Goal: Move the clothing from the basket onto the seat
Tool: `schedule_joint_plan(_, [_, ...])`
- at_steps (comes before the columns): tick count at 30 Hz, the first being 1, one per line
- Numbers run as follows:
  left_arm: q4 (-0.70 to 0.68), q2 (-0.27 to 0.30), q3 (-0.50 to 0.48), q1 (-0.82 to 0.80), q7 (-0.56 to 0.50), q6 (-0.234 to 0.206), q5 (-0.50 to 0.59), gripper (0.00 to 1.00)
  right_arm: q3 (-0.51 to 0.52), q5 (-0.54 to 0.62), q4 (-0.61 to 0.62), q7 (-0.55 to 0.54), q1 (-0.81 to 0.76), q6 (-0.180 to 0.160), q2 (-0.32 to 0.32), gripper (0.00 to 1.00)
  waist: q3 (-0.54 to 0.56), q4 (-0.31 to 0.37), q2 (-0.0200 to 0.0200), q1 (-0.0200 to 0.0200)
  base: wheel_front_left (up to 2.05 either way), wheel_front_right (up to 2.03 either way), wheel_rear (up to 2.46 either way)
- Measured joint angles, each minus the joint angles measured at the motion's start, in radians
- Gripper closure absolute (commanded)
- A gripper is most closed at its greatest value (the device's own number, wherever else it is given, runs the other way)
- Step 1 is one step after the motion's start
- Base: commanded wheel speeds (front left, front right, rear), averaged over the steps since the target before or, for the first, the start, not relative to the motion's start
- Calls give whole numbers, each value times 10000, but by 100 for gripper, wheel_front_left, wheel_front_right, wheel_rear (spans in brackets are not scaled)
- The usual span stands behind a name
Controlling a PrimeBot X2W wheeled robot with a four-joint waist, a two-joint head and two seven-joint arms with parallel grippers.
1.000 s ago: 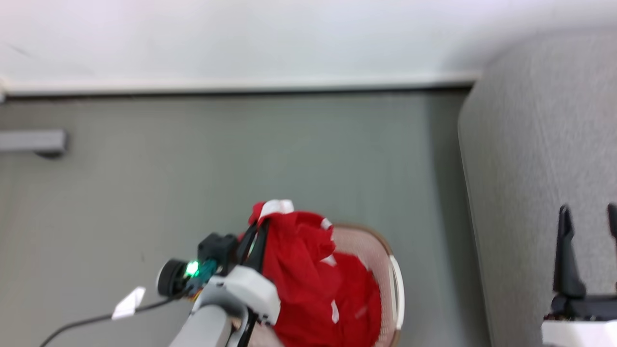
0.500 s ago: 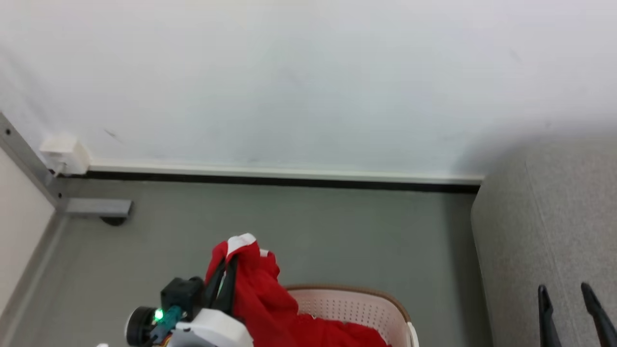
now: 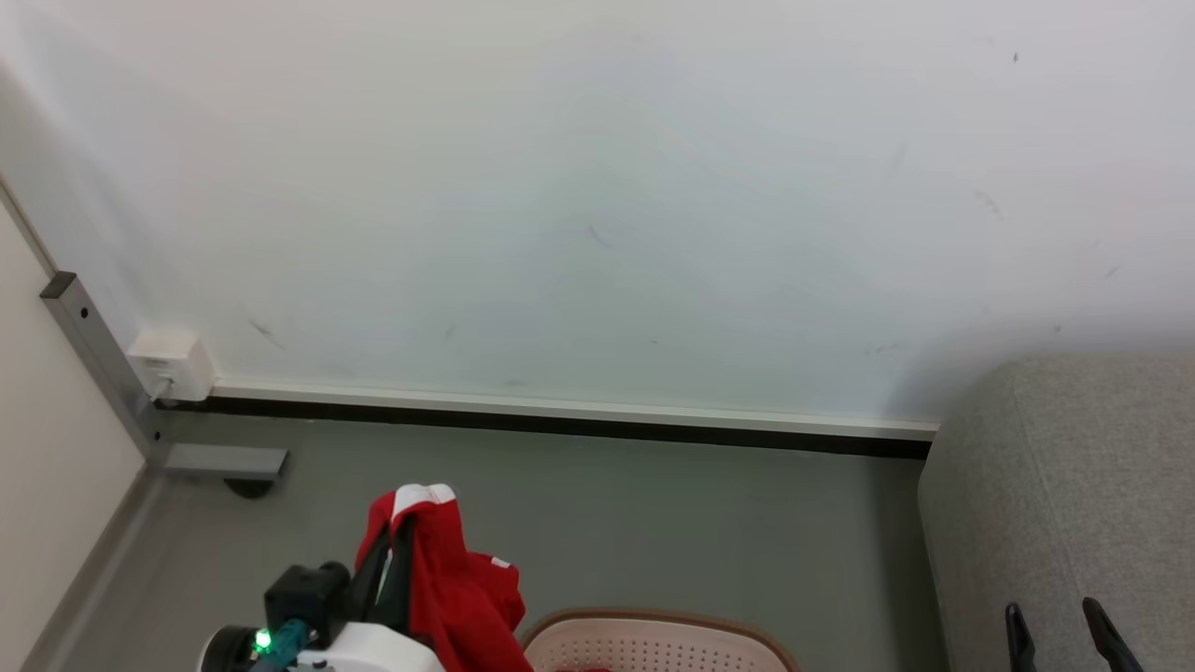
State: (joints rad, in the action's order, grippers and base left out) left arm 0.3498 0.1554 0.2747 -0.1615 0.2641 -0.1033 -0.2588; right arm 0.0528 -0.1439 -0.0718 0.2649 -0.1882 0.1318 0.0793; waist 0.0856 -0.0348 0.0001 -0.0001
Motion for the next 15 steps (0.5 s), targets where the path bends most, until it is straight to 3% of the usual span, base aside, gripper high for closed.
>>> schedule_joint_plan(15, [-73, -104, -105, 198, 0, 102, 86, 100, -215, -71, -48, 0, 20, 0, 69, 0, -10, 171, 0, 2, 0, 0, 0])
